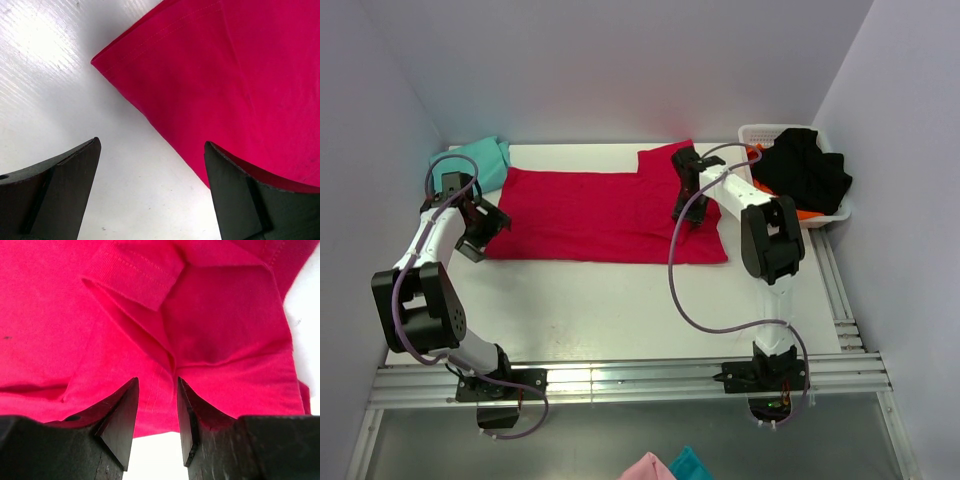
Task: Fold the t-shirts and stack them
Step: Fold the tshirt
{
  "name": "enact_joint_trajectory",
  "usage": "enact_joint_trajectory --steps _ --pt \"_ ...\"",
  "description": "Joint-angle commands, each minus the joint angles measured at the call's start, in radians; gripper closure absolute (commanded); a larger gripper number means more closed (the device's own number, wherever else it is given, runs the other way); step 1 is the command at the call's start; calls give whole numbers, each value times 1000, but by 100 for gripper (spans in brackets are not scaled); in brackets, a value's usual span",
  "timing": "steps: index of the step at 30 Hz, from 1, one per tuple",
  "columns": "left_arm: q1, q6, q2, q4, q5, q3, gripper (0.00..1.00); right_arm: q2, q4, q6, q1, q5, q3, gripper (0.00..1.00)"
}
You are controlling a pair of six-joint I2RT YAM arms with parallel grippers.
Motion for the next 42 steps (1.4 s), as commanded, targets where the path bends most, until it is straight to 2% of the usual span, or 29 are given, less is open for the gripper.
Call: enact_joint_trajectory --steps 1,10,13,16,18,19,22,27,32,36,39,41,42 --pt "6 36 -30 -8 -5 9 9 35 34 23 -6 32 3 56" --pt "18 63 -18 -19 -22 14 9 79 46 43 -9 37 17 58" --pt "23 68 -15 -18 -25 12 9 78 58 43 -12 37 3 62" --pt "29 70 -10 -14 -24 11 9 84 58 41 -13 37 1 71" --pt "32 70 -9 -13 -25 11 9 83 52 44 -13 37 6 81" --pt "31 70 -4 -11 -22 11 9 81 51 44 -15 38 6 91" --pt "32 63 2 -2 -18 6 9 78 35 38 -16 40 24 100" --pt "32 54 5 7 -5 -8 9 96 -17 28 -21 37 107 100" --pt "32 57 9 9 -7 -6 9 148 -58 31 -29 -5 266 100" --pt "32 62 17 -1 -4 12 9 275 -97 32 -30 -73 473 100" --pt "32 63 22 -10 -2 29 9 346 -97 57 -30 -126 556 100" --pt "34 63 19 -11 1 35 9 368 -55 78 -33 -182 563 82" --pt "34 63 19 -14 5 37 9 382 -38 95 -33 -201 561 67"
